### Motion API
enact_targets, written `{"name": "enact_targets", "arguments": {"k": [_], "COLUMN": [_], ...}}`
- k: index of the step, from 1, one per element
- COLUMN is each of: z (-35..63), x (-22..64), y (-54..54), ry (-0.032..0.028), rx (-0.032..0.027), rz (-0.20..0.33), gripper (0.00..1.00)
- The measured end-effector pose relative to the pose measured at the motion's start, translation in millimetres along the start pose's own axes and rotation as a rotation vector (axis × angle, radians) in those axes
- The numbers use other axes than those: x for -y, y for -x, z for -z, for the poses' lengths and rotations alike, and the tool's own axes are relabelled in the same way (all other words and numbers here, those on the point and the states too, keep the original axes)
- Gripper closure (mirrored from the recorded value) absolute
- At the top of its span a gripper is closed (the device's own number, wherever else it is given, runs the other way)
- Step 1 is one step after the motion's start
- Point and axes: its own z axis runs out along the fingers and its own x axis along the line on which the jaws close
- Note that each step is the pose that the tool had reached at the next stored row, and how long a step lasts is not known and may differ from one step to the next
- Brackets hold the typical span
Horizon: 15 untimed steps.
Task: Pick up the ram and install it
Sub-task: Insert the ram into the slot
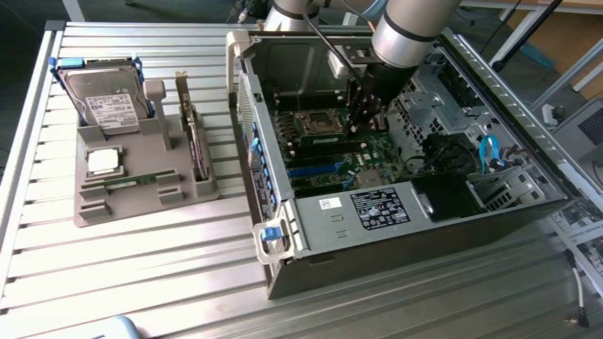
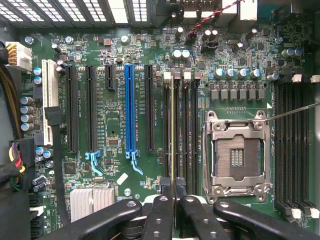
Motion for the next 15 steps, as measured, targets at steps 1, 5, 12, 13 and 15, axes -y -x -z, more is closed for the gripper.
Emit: {"name": "enact_targets", "arguments": {"k": [1,5,12,13,15], "z": [0.0,-0.8,-2.1,-2.2,-2.2], "x": [0.0,0.0,0.0,0.0,0.0], "y": [0.0,0.0,-0.1,-0.1,-0.1], "ry": [0.0000,0.0000,0.0002,0.0003,0.0005], "rx": [0.0000,0.0002,-0.0002,-0.0002,-0.0004], "rz": [0.000,0.000,0.004,0.007,0.011], "gripper": [0.88,0.88,0.88,0.88,0.88]}}
